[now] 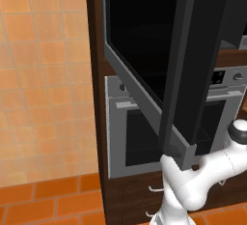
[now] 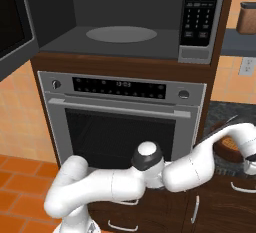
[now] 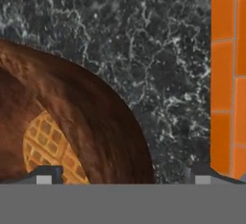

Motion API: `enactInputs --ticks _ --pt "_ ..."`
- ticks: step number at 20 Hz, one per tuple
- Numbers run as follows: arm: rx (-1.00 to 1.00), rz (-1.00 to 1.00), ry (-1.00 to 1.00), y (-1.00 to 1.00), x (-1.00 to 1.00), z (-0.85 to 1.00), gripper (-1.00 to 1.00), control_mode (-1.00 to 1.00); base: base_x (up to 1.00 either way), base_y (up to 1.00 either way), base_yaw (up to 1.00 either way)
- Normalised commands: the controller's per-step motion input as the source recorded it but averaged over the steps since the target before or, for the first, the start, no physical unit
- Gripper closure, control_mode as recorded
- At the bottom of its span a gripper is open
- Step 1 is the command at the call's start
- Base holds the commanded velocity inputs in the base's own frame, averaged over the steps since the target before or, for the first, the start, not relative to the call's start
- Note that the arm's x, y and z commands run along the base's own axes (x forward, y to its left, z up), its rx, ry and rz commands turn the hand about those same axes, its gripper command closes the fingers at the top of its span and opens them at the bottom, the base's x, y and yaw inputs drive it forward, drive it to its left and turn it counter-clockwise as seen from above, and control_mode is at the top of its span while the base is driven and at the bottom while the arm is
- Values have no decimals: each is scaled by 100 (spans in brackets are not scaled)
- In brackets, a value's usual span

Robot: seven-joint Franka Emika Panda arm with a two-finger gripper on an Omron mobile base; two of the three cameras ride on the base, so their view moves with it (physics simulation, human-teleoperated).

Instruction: Open the microwave, place the bowl with waffle inside the microwave, then close the microwave door and turn it on.

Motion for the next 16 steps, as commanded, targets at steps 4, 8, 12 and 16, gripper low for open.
enactInputs --ticks 4,8,12,16 --pt "5 -2 11 -17 -5 -19 100 -100 0 0 0" --pt "0 0 -5 -3 -52 0 100 -100 0 0 0" --pt "0 1 -21 0 -72 10 100 -100 0 0 0" --pt "-1 8 -21 13 -47 22 100 -100 0 0 0"
